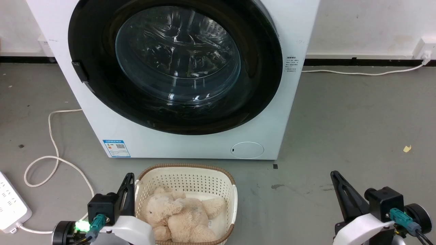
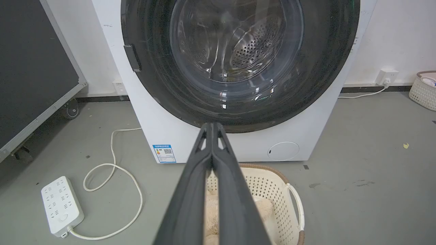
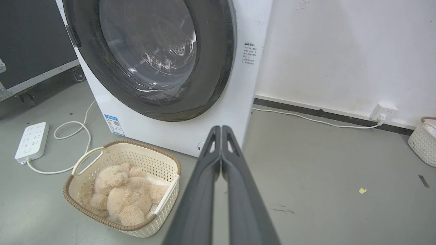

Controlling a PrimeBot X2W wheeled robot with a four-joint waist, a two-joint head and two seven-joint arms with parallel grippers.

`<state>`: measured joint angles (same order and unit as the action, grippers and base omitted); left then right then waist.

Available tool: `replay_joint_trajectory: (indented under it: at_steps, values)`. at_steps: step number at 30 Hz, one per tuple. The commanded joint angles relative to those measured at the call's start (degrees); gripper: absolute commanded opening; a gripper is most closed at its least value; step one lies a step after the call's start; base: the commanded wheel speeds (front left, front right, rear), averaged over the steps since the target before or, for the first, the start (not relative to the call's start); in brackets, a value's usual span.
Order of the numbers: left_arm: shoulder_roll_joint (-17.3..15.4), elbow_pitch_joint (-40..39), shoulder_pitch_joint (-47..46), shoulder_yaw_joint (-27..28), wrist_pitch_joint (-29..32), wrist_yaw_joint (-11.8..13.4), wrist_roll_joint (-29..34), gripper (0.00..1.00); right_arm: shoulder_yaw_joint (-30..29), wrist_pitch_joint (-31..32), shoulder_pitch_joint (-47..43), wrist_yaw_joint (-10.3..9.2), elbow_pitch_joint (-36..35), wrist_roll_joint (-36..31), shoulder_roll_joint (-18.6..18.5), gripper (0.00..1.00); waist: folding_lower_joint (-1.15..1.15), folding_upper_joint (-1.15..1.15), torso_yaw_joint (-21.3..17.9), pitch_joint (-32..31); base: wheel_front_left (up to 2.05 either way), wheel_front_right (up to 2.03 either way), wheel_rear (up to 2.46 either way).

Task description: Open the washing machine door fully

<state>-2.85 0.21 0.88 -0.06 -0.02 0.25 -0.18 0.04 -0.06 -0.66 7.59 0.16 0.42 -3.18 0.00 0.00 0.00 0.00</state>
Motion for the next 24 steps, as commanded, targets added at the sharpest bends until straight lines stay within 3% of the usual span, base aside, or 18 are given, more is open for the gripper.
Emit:
replay_joint_trajectory:
  at_steps: [1,12,13,24]
  values:
    - [-0.03,-0.21,-0.88,0.06,0.02,-0.25,0.18,0.0,-0.04,0.06,0.66,-0.1,-0.16,-0.42,0.3,0.0,0.0,0.0,0.0,0.0,0.0,0.0,0.0]
    - [-0.03,-0.21,-0.88,0.06,0.02,-0.25,0.18,0.0,-0.04,0.06,0.66,-0.1,-0.16,-0.42,0.3,0.0,0.0,0.0,0.0,0.0,0.0,0.0,0.0]
    - [0.0,0.01,0.01,0.0,-0.02,0.02,0.0,1.0,0.0,-0.01,-0.01,0.0,0.0,0.03,-0.01,1.0,0.0,0.0,0.0,0.0,0.0,0.0,0.0]
    - [0.0,-0.18,0.34,-0.29,-1.22,0.41,-0.4,1.0,-0.5,-1.21,-0.31,-0.01,-0.14,0.3,0.01,1.0,0.0,0.0,-0.02,0.21,0.0,0.0,0.0]
